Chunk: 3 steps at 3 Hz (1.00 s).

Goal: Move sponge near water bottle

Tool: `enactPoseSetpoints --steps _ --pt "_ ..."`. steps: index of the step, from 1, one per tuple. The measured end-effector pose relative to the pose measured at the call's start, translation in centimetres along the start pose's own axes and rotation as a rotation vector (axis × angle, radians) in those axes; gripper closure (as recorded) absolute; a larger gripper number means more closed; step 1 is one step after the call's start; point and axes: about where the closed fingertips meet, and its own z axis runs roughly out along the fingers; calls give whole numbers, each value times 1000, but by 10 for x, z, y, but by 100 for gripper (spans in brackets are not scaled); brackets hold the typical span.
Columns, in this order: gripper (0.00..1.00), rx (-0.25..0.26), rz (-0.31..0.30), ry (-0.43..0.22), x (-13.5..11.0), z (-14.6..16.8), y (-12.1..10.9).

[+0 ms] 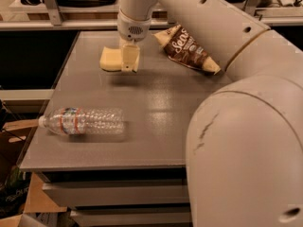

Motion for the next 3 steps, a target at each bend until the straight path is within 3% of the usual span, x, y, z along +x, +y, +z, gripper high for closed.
enactPoseSetpoints --steps 2,3 --pt "100 -22 -217 -61 -33 -20 38" --pt "100 -48 -291 -75 -53 -16 54"
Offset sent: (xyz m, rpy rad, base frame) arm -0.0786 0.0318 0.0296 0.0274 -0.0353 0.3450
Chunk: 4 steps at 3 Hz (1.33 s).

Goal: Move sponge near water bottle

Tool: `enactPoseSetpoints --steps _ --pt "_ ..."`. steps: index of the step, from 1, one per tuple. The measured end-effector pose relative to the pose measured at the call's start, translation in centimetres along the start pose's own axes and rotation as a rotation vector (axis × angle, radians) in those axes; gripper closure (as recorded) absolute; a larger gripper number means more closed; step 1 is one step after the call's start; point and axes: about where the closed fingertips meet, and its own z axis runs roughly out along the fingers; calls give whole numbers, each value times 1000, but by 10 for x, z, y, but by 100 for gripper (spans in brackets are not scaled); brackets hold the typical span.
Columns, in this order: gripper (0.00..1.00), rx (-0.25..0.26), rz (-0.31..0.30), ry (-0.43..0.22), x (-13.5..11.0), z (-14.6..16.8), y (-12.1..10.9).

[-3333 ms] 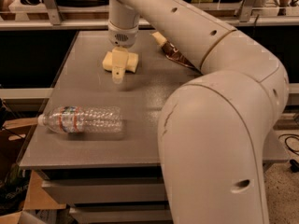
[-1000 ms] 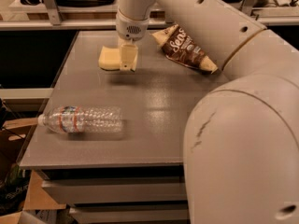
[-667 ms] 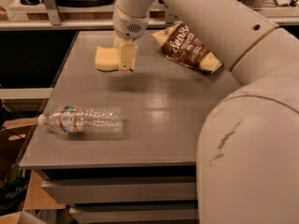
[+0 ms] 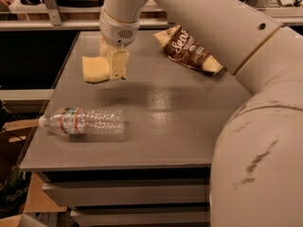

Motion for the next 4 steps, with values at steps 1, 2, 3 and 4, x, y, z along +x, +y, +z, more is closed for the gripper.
enactPoseSetpoints --steps 1,2,3,4 --pt "100 -33 -55 -11 -21 12 6" --pt "100 -54 -92 -16 -37 20 11" --pt "100 -69 -113 -16 -48 26 15" --pt "100 -69 -114 -16 -48 26 15"
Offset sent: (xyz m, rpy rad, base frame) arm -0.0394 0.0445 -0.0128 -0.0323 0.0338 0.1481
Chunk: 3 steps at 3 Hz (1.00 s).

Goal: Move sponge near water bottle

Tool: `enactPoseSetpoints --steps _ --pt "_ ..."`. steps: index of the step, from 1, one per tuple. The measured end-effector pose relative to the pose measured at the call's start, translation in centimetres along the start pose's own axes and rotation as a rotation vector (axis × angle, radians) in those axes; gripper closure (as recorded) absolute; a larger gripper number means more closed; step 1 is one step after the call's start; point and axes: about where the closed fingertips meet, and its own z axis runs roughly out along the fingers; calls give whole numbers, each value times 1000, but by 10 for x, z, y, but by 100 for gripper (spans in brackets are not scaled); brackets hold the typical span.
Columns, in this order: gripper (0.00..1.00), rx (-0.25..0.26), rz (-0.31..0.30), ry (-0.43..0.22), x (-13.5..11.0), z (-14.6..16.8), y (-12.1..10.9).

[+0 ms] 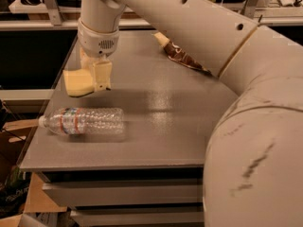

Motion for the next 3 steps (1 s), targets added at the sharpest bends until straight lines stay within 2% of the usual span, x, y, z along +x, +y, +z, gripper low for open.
enactPoseSetpoints --steps 3 --pt "100 -37 1 0 -14 23 -3"
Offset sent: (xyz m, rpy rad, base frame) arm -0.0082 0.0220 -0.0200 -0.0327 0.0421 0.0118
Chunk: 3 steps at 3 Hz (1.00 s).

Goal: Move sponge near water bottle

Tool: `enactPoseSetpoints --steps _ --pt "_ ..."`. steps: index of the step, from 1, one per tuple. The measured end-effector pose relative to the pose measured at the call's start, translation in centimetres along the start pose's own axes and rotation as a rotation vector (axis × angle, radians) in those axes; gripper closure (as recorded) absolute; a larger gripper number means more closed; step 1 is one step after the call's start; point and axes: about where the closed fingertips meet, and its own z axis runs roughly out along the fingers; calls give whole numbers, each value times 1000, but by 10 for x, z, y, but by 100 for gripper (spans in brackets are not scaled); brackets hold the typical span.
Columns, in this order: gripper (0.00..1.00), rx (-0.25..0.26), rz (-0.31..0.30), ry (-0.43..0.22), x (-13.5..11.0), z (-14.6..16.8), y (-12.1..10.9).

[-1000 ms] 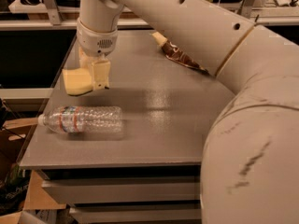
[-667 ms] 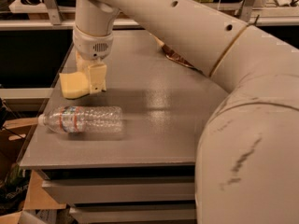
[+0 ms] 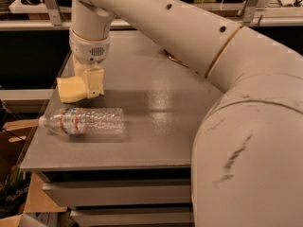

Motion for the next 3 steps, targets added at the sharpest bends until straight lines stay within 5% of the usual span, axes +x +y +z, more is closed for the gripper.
enactPoseSetpoints --steps 3 --pt "36 -28 12 -6 -4 11 1"
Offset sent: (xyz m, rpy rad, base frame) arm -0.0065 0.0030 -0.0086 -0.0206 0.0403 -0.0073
